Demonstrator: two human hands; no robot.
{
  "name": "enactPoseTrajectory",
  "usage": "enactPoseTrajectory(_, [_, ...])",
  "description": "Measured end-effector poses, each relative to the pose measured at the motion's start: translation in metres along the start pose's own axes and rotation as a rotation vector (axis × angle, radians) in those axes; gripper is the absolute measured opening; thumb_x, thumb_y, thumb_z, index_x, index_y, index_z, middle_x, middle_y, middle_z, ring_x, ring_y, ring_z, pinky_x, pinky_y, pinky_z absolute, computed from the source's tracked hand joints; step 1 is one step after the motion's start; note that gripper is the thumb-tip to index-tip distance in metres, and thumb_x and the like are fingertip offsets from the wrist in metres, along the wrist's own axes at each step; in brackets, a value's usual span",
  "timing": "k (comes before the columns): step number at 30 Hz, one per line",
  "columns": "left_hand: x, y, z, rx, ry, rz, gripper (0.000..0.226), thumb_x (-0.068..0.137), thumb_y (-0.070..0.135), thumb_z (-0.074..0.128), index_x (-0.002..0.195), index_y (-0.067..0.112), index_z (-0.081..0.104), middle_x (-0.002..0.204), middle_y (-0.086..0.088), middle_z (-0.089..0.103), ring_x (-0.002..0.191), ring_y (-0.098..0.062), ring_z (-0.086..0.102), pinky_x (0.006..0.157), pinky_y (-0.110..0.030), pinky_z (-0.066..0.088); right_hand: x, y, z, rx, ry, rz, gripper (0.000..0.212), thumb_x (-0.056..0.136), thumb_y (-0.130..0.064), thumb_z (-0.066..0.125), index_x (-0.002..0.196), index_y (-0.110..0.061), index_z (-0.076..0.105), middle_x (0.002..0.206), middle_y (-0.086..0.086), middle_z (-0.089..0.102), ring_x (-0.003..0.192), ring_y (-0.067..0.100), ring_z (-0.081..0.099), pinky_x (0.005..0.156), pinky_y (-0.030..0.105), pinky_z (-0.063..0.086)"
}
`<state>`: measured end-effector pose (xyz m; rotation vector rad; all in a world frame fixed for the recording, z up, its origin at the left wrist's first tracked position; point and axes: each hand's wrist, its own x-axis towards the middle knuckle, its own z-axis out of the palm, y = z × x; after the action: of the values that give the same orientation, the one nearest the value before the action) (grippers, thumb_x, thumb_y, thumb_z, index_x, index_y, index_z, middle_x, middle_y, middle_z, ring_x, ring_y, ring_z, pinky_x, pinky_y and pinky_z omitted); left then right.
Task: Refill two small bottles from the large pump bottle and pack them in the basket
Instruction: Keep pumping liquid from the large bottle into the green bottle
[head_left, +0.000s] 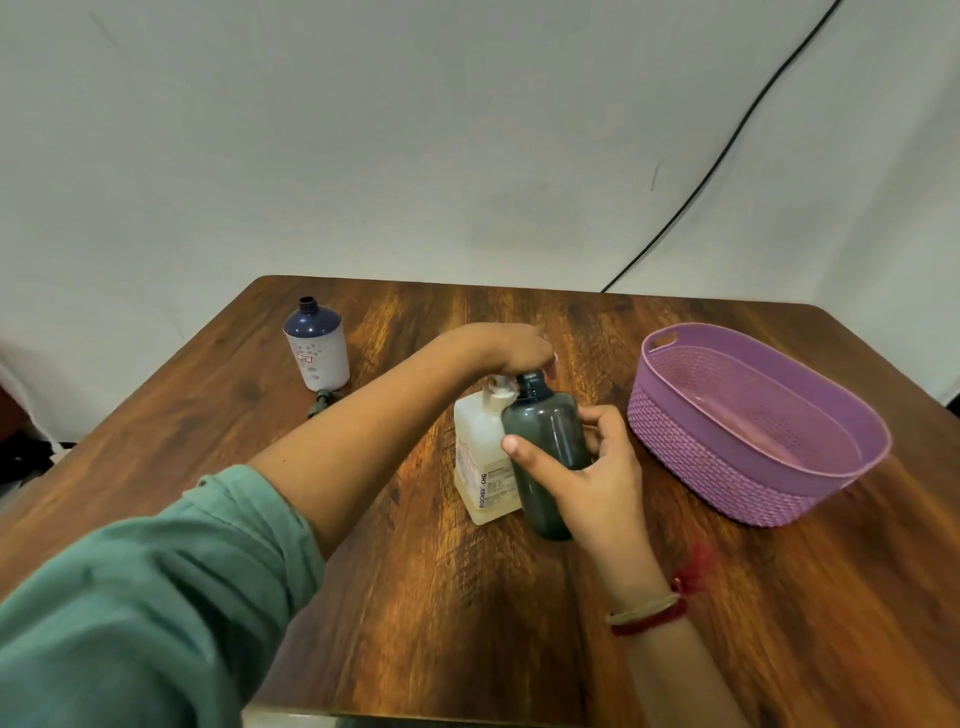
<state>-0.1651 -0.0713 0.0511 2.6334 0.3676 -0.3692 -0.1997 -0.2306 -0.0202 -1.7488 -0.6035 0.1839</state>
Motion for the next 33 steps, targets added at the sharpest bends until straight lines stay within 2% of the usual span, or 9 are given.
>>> enactPoseTrajectory(5, [-0.002,-0.004,-0.003,-0.076,0.017,0.047,0.037,0.103,0.019,0.030,0.117,0.004,0.060,0.128,-0.011,0.054,0.117,-0.024,0.051,0.104,-0.037,0.039,-0.002,-0.005,0.000,0.002,0.005,0.011,0.052,0.055,-0.044,0.084,0.091,-0.031,0.047,0.085,-0.016,0.060,0.076,-0.007,0.058,0.067,0.017,0.044])
enactPoseTrajectory(10, [-0.002,-0.003,-0.005,-0.259,0.083,0.140,0.040,0.104,0.029,0.028,0.099,0.007,0.062,0.100,-0.008,0.064,0.099,-0.025,0.061,0.097,-0.042,0.046,-0.001,-0.007,0.000,0.008,-0.001,0.016,0.053,0.055,-0.046,0.083,0.090,-0.031,0.047,0.090,-0.013,0.062,0.081,-0.003,0.059,0.068,0.017,0.045])
enactPoseTrajectory(13, [0.003,-0.011,0.001,-0.300,0.035,0.063,0.041,0.104,0.028,0.026,0.087,0.013,0.061,0.091,-0.005,0.064,0.093,-0.025,0.060,0.099,-0.047,0.044,0.002,-0.005,0.002,-0.008,-0.005,0.021,0.052,0.055,-0.046,0.084,0.089,-0.032,0.047,0.089,-0.016,0.059,0.082,-0.004,0.057,0.067,0.017,0.043])
enactPoseTrajectory(16, [0.005,-0.014,0.005,-0.249,-0.044,0.004,0.041,0.102,0.028,0.028,0.082,0.017,0.063,0.095,-0.004,0.065,0.095,-0.025,0.060,0.101,-0.049,0.044,-0.001,-0.004,0.003,0.009,-0.008,0.032,0.052,0.057,-0.043,0.084,0.092,-0.031,0.048,0.088,-0.017,0.057,0.080,-0.006,0.055,0.064,0.014,0.040])
enactPoseTrajectory(20, [0.003,-0.006,-0.003,-0.169,-0.073,0.004,0.045,0.103,0.033,0.026,0.090,0.014,0.064,0.099,-0.006,0.062,0.097,-0.025,0.059,0.100,-0.043,0.043,-0.002,-0.006,0.001,0.031,-0.002,0.020,0.051,0.057,-0.042,0.084,0.090,-0.031,0.047,0.087,-0.016,0.059,0.077,-0.014,0.055,0.061,0.008,0.041])
enactPoseTrajectory(23, [0.001,-0.001,-0.006,-0.133,-0.038,0.041,0.046,0.104,0.033,0.022,0.102,0.009,0.061,0.099,-0.004,0.056,0.096,-0.019,0.052,0.092,-0.036,0.040,-0.002,-0.009,-0.001,0.029,-0.013,0.016,0.052,0.054,-0.046,0.083,0.089,-0.031,0.047,0.087,-0.017,0.060,0.079,-0.014,0.056,0.065,0.012,0.042])
enactPoseTrajectory(27, [0.004,-0.007,0.001,-0.175,0.020,0.057,0.042,0.104,0.027,0.025,0.102,0.006,0.061,0.098,-0.004,0.058,0.090,-0.017,0.053,0.089,-0.033,0.041,-0.002,-0.004,0.002,0.016,0.004,0.020,0.054,0.053,-0.048,0.083,0.090,-0.032,0.047,0.087,-0.015,0.061,0.080,-0.004,0.059,0.069,0.020,0.046])
enactPoseTrajectory(30, [0.003,-0.011,0.004,-0.200,0.005,0.030,0.042,0.104,0.028,0.026,0.095,0.009,0.062,0.099,-0.006,0.060,0.092,-0.019,0.054,0.094,-0.036,0.041,-0.004,-0.002,0.003,0.020,0.011,0.028,0.051,0.055,-0.044,0.084,0.089,-0.031,0.048,0.087,-0.016,0.059,0.078,-0.007,0.057,0.067,0.018,0.044])
enactPoseTrajectory(33, [0.000,-0.004,-0.002,-0.133,-0.002,0.058,0.044,0.105,0.027,0.024,0.103,0.004,0.061,0.102,-0.006,0.058,0.096,-0.019,0.053,0.094,-0.034,0.040,-0.004,-0.005,0.001,0.023,0.019,0.022,0.052,0.056,-0.044,0.084,0.091,-0.031,0.048,0.086,-0.016,0.060,0.077,-0.009,0.057,0.066,0.015,0.042])
